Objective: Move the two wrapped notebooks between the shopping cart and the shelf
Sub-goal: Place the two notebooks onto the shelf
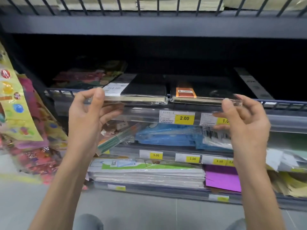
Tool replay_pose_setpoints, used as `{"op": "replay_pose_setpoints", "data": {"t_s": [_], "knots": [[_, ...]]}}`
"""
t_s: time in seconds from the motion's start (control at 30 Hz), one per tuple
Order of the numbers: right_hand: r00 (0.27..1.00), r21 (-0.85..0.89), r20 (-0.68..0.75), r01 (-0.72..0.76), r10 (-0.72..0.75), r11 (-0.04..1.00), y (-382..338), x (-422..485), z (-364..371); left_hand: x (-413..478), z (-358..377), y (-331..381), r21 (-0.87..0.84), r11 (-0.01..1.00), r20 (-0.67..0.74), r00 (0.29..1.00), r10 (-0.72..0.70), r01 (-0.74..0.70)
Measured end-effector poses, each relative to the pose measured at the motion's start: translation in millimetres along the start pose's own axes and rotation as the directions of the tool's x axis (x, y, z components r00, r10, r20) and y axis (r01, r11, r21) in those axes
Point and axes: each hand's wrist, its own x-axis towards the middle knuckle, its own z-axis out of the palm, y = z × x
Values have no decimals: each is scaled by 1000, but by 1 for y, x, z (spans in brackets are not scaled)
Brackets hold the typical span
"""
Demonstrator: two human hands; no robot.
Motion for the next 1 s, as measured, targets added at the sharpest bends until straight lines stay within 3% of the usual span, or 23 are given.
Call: {"op": "replay_pose_setpoints", "data": {"t_s": [0.23, 0.43, 0.63, 1.0], "knots": [[994, -50, -73, 74, -78, 996, 14, 9, 1, 0, -3, -2, 147, 989, -28, 999, 16, -12], [983, -143, -122, 120, -138, 982, 24, 22, 10, 13, 4, -16, 263, 957, -65, 988, 143, -121], [964, -303, -176, 138, -198, 943, 28, 27, 13, 21, 7, -23, 326, 933, -94, 977, 192, -152], [966, -399, -162, 121, -200, 909, 26, 34, 14, 31, 8, -31, 388, 910, -91, 976, 198, -148]]}}
